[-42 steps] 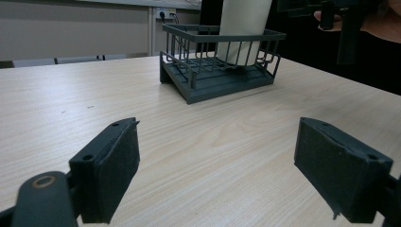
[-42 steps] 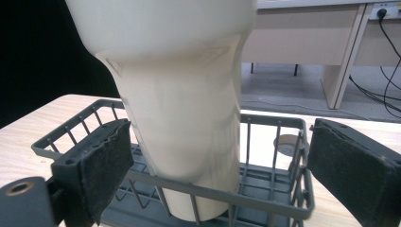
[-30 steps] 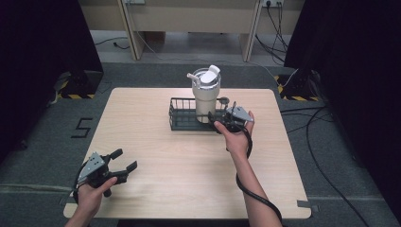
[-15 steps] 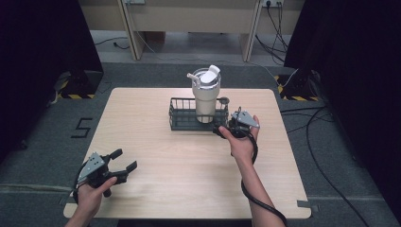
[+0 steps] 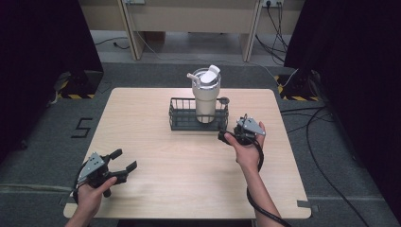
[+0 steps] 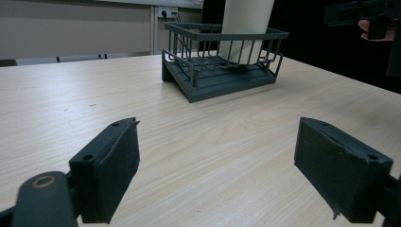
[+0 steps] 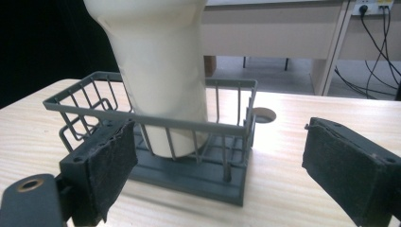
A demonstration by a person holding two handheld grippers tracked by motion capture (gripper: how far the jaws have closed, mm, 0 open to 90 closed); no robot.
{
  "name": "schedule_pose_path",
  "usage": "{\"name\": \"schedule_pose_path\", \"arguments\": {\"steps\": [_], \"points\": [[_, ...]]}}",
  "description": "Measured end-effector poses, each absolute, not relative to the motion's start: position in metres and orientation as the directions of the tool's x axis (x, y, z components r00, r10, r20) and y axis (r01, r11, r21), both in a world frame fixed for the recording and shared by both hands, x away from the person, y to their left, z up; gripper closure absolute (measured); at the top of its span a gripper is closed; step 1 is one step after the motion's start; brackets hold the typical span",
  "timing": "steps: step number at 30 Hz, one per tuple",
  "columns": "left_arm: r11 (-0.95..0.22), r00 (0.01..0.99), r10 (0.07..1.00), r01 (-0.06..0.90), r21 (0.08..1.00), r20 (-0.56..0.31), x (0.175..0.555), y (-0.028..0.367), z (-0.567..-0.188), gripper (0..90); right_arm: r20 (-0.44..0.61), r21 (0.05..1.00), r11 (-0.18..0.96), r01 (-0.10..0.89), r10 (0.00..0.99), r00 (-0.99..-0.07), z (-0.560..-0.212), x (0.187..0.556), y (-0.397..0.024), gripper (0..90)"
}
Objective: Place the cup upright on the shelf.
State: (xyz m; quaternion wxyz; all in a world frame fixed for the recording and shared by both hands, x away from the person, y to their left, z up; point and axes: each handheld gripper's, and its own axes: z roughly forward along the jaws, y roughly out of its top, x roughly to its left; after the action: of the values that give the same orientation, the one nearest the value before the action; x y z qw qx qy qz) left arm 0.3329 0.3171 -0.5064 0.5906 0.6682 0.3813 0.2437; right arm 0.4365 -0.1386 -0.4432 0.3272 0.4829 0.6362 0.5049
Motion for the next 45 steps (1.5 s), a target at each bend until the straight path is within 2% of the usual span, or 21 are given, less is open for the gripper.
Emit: {"name": "schedule_pose_path", "arguments": {"steps": [32, 45], "points": [[-0.015, 0.586, 0.801, 0.225, 0.974, -0.124, 0.333, 0.317, -0.507, 14.3, 0.072, 0.954, 0.015, 0.300, 0.959, -0.276, -0.467, 0.379, -0.171, 11.7], [-0.015, 0.585, 0.802, 0.226, 0.974, -0.123, 0.333, 0.317, -0.507, 14.3, 0.126, 0.948, -0.038, 0.315, 0.956, -0.264, -0.474, 0.368, -0.174, 9.7]]}}
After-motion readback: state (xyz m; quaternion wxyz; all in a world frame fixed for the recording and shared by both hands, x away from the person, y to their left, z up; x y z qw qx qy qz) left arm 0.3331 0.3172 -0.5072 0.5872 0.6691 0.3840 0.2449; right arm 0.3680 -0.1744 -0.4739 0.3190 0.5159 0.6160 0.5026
